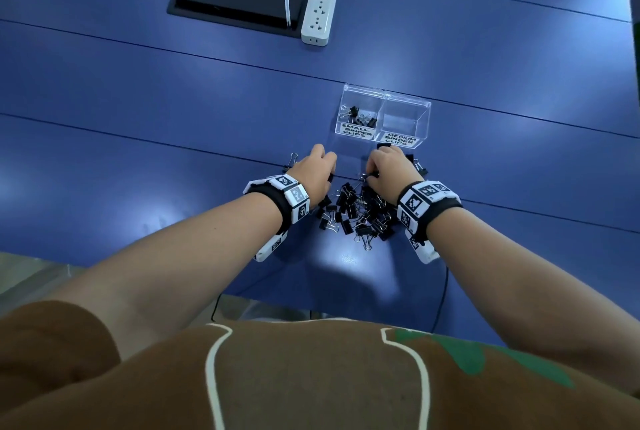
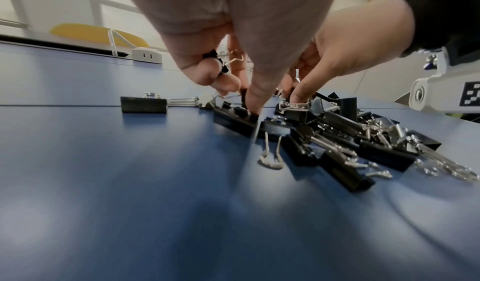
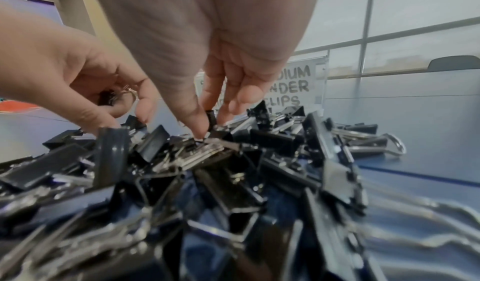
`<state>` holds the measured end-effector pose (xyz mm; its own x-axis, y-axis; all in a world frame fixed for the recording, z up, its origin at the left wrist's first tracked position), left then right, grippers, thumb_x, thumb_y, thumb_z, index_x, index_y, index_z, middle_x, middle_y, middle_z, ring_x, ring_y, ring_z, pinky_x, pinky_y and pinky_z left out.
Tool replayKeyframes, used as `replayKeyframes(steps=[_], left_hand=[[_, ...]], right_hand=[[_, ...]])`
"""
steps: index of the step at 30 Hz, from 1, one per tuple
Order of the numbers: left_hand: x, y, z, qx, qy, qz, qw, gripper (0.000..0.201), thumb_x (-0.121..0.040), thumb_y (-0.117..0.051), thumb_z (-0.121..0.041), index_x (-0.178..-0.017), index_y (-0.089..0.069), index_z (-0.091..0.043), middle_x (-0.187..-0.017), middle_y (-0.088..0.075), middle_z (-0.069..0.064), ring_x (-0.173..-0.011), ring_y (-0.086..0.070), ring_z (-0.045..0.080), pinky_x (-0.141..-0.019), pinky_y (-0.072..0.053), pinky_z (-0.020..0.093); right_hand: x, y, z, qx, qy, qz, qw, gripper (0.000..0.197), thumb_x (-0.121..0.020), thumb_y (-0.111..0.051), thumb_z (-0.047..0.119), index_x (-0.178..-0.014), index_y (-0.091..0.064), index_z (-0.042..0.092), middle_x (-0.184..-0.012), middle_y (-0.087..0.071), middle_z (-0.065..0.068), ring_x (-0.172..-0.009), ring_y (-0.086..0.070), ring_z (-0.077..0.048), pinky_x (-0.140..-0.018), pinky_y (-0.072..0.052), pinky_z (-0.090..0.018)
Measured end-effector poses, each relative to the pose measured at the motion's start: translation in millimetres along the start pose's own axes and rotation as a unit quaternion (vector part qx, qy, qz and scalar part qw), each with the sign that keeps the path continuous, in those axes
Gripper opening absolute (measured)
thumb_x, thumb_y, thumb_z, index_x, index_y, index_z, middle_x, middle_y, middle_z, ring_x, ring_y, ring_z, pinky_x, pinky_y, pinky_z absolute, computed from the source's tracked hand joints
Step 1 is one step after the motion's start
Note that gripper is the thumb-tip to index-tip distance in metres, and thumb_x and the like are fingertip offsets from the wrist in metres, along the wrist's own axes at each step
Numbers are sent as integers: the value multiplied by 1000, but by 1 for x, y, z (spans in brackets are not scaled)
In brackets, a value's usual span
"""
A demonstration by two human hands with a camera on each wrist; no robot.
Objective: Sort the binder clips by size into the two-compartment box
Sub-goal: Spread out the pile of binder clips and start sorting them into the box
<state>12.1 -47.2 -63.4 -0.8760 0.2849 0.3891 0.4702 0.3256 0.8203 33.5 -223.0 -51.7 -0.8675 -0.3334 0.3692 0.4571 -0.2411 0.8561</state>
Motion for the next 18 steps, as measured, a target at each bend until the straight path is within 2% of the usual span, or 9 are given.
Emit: replayKeyframes(steps=[2, 4, 6, 8, 11, 14, 18], left_hand=[[-2, 2, 0, 1, -16, 7, 1000, 13, -85, -51, 0, -90, -49, -11, -105, -49, 12, -78, -54, 31, -75, -51, 43], [-5, 5, -2, -17, -26, 31, 999, 13, -86, -48, 0, -88, -49, -13, -103, -55, 11, -90, -56, 32, -78, -49, 41], [-6, 9, -3, -22, -18, 28, 999, 9, -89, -48, -8, -96, -51, -11, -105, -60, 10, -96, -56, 31, -80, -48, 41], [-8, 17, -5, 1, 0, -1, 1000, 12, -92, -48, -17, -102, -52, -13, -108, -61, 8, -97, -57, 30, -79, -48, 40], [-16, 34, -15, 42, -2, -55, 998, 15, -93, -46, -21, -104, -55, -16, -112, -60, 5, -100, -58, 27, -83, -48, 39], [-34, 53, -29, 68, -20, -92, 993, 16, -94, -47, -18, -105, -57, -12, -115, -59, 8, -102, -56, 26, -85, -44, 35], [-66, 72, -39, 55, -47, -90, 993, 18, -90, -47, -13, -103, -60, -10, -113, -59, 11, -103, -57, 27, -88, -45, 35]], right_hand=[[0, 4, 0, -47, -21, 3, 999, 10, -83, -57, 8, -82, -55, 17, -88, -55, 1, -86, -52, -20, -84, -50, -35], [-4, 12, 2, -141, -50, -39, 988, 10, -83, -58, 8, -80, -57, 18, -80, -59, 4, -74, -57, -17, -75, -52, -30], [-12, 26, 4, -211, -68, -126, 967, 7, -83, -58, 10, -82, -62, 15, -78, -63, 1, -72, -59, -16, -73, -52, -27], [-24, 42, 6, -230, -78, -177, 954, 7, -83, -58, 12, -85, -64, 14, -80, -64, 1, -72, -57, -13, -73, -51, -25], [-42, 56, 7, -205, -83, -165, 961, 13, -85, -57, 14, -95, -66, 13, -82, -62, 2, -76, -56, -13, -73, -47, -25], [-47, 59, 7, -185, -77, -148, 969, 21, -86, -56, 12, -105, -65, 12, -89, -63, -3, -79, -54, -14, -79, -47, -27], [-28, 51, 9, -157, -63, -146, 975, 18, -86, -53, 13, -95, -68, 9, -94, -68, -8, -80, -56, -17, -75, -42, -23]])
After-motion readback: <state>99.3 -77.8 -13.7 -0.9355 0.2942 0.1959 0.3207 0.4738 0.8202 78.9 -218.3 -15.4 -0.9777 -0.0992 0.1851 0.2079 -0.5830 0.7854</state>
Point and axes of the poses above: each hand's wrist, its own x-axis away from the middle knuckle, its own y-axis out of the back of the hand, z = x × y, the point moved 1 cm from there along -x, towards the middle knuckle
